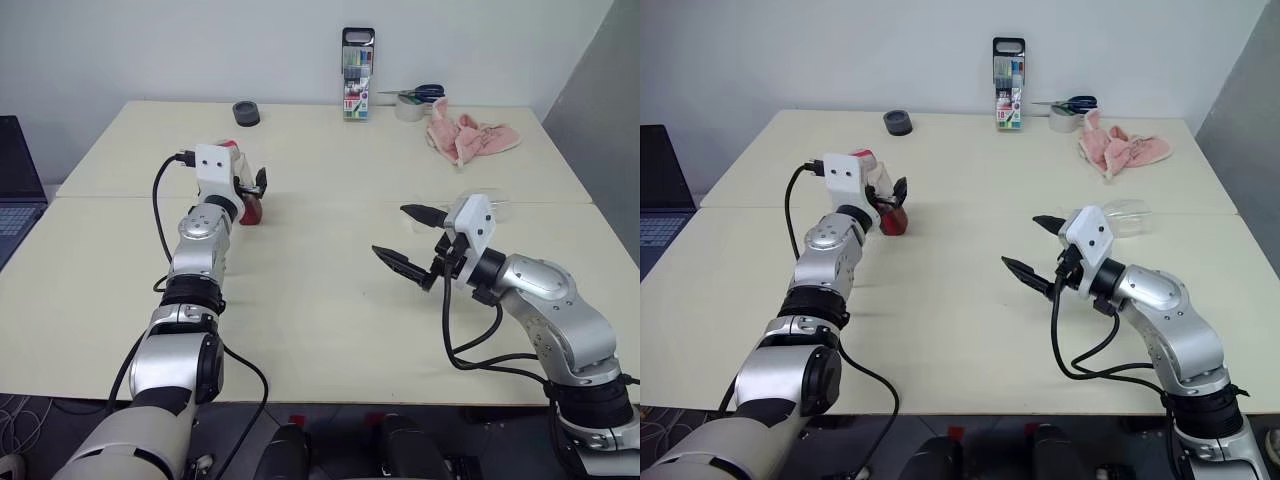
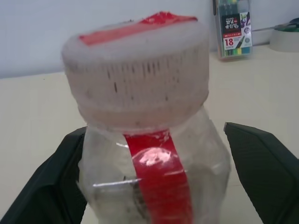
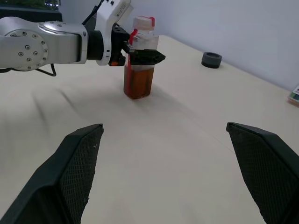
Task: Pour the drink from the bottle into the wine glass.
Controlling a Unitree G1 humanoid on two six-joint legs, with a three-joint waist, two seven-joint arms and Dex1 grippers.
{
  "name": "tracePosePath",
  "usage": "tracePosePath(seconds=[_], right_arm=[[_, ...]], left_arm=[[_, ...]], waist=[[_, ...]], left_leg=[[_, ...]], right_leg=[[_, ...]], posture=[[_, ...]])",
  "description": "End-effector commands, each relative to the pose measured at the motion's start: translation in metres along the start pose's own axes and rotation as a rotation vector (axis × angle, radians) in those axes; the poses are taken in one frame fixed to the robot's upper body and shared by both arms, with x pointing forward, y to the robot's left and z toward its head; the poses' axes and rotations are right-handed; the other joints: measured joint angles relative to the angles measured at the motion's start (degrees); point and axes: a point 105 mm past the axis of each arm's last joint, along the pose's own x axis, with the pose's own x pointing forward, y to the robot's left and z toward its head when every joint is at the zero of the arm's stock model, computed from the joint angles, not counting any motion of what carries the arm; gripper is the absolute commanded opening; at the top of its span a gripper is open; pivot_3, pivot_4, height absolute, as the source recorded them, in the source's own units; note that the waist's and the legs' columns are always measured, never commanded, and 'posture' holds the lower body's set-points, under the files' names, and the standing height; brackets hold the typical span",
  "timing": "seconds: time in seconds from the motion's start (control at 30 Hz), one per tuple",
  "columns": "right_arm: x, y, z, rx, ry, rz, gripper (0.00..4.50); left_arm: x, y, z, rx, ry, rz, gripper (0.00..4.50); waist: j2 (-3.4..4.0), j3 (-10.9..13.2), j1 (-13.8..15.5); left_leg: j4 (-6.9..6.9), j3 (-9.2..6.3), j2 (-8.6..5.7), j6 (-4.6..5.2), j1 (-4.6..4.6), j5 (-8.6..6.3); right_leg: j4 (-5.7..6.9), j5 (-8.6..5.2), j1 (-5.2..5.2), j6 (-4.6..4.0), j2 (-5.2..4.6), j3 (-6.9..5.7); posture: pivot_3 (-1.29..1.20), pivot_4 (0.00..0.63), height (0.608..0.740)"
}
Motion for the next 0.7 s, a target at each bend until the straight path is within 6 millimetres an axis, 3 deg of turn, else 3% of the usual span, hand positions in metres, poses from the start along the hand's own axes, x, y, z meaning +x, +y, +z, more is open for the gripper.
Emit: tracePosePath(seconds=[0.03,0.2,0.37,0.53,0.7], right_arm=[[-0.001,-0.002,0.020,-0.037,-0.061,-0.013,4.50],[0.000,-0.003,0.022,-0.040,-0.069,-0.016,4.50],[0.000,-0.003,0.024,-0.059,-0.071,-0.020,4.50],[-0.003,-0.005,0.024,-0.078,-0.068,-0.036,4.50],[-0.016,-0.004,0.023,-0.050,-0.063,-0.066,4.50]], left_arm=[[0.003,0.002,0.021,0.022,-0.068,-0.002,3.23],[0.002,0.004,0.023,0.018,-0.082,0.000,1.86],[0.000,0.003,0.024,0.022,-0.106,-0.016,1.81],[-0.005,-0.012,0.032,0.045,-0.162,-0.099,1.81],[-0.020,-0.064,0.037,-0.001,-0.167,-0.431,1.80]], waist=[[0.00,0.0,0.0],[0.00,0.0,0.0],[0.00,0.0,0.0],[0.00,0.0,0.0],[-0.02,0.0,0.1]], left_leg=[[0.00,0.00,0.00,0.00,0.00,0.00],[0.00,0.00,0.00,0.00,0.00,0.00],[0.00,0.00,0.00,0.00,-0.01,0.00],[0.00,0.00,0.00,-0.01,-0.01,0.00],[0.02,-0.03,-0.02,-0.02,-0.08,0.01]], right_leg=[[0.00,0.00,0.00,0.00,0.00,0.00],[0.00,0.00,0.00,0.00,0.00,0.00],[0.00,0.00,-0.01,0.00,0.00,0.00],[0.00,0.00,-0.01,0.00,0.00,0.00],[-0.02,0.00,-0.02,-0.01,-0.02,-0.02]], posture=[[0.00,0.150,0.740],[0.00,0.150,0.740],[0.00,0.150,0.740],[0.00,0.150,0.740],[0.00,0.150,0.740]])
